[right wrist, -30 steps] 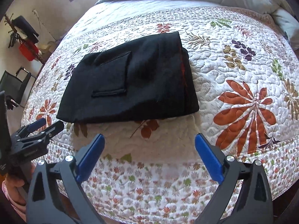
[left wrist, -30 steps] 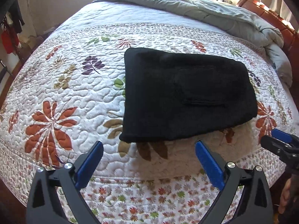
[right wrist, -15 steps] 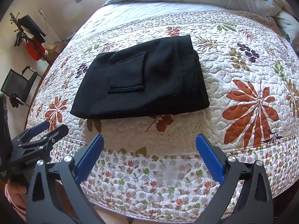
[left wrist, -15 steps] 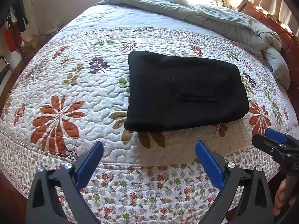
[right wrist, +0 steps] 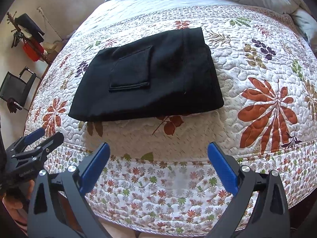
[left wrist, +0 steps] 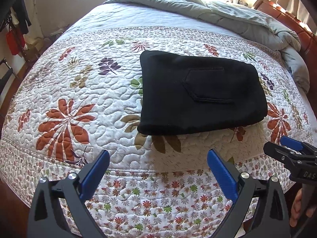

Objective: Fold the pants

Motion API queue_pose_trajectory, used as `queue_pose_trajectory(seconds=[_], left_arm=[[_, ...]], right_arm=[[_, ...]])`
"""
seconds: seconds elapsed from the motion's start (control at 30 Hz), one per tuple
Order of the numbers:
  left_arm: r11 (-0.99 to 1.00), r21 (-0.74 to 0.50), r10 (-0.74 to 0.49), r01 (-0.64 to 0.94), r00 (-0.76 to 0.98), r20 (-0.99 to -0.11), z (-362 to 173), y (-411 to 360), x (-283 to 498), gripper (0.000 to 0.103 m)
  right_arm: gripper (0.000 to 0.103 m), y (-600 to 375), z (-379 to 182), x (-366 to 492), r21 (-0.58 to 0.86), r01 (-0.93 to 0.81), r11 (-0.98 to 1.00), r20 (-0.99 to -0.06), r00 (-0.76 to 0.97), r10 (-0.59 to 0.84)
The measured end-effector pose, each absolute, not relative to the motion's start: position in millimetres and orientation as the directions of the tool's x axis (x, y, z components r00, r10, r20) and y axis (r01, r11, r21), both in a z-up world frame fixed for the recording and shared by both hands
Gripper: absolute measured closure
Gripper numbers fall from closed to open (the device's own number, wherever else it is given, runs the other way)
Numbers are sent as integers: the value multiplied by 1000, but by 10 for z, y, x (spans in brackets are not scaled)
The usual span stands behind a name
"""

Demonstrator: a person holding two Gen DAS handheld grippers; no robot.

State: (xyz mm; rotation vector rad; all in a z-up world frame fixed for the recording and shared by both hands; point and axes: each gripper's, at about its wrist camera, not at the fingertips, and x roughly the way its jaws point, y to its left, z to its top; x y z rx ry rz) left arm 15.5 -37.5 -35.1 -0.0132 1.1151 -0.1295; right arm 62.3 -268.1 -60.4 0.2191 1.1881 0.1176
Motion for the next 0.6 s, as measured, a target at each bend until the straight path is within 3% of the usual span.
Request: queue_pose_trajectory(seconds=[0.6], left_arm=[[988, -108, -142, 106, 406, -903, -401, -404, 152, 4]], right_arm=[[4, -2767, -747, 601, 220, 64, 974, -922, 340, 186]])
